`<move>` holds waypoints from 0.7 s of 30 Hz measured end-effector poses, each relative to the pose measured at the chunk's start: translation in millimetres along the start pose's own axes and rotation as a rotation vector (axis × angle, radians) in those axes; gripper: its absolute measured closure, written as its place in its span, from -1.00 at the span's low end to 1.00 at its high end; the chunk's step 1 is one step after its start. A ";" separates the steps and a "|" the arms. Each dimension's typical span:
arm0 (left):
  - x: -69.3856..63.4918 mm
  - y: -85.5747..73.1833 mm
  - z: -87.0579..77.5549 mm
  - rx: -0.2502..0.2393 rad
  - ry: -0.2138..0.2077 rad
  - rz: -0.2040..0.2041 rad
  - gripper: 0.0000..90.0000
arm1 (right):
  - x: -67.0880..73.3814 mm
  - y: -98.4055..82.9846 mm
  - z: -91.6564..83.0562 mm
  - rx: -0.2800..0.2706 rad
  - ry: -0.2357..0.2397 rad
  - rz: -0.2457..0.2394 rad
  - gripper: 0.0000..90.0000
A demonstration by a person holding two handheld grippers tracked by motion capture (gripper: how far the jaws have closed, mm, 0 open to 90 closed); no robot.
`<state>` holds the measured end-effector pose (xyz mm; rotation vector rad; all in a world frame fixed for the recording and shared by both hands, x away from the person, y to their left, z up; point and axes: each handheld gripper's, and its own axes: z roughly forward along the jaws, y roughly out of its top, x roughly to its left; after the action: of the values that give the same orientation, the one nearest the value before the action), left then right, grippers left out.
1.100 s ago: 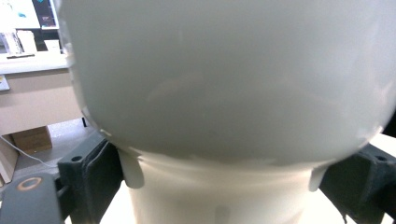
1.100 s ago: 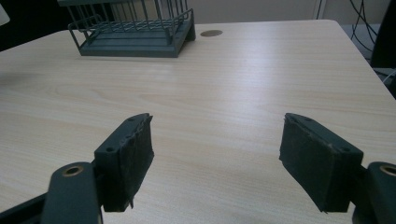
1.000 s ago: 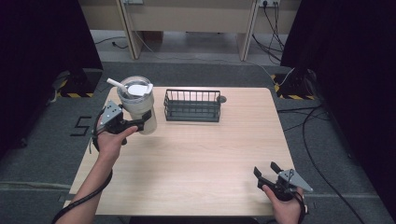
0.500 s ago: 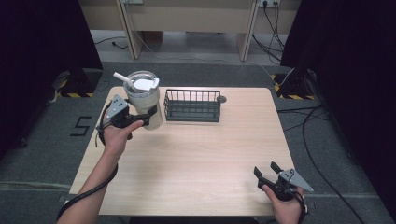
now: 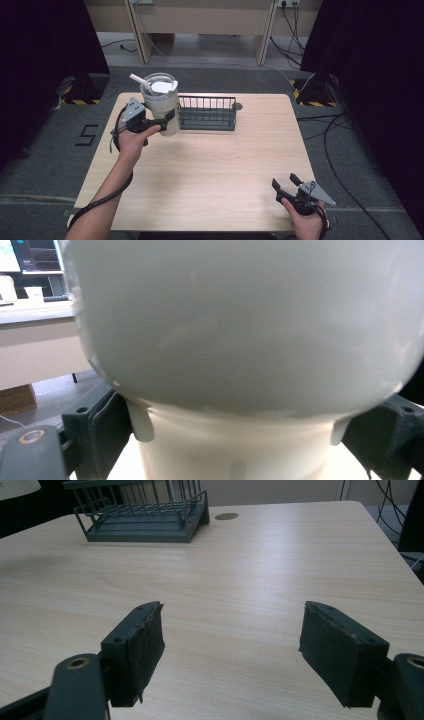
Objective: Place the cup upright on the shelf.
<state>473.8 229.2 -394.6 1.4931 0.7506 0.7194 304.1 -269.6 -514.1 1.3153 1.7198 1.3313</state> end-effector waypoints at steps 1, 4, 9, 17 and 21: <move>-0.3 0.4 1.1 0.002 -0.001 0.003 -0.78 | 0.1 0.0 0.0 0.000 0.000 0.001 -0.43; -1.0 1.3 3.8 0.003 -0.003 0.001 -0.78 | 0.0 0.0 0.1 0.001 0.001 0.001 -0.43; -1.9 3.5 8.2 0.005 -0.006 0.004 -0.78 | 0.1 -0.1 0.2 0.000 0.000 0.002 -0.43; -4.3 7.0 16.6 0.007 -0.015 0.007 -0.78 | -0.2 -0.1 0.4 -0.002 0.001 0.004 -0.43; -5.5 8.3 20.9 0.007 -0.018 0.005 -0.78 | -0.3 -0.2 0.3 -0.003 0.001 0.004 -0.43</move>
<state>487.7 212.1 -387.4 1.5067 0.7361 0.7068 304.4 -269.7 -514.4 1.3175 1.7161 1.3366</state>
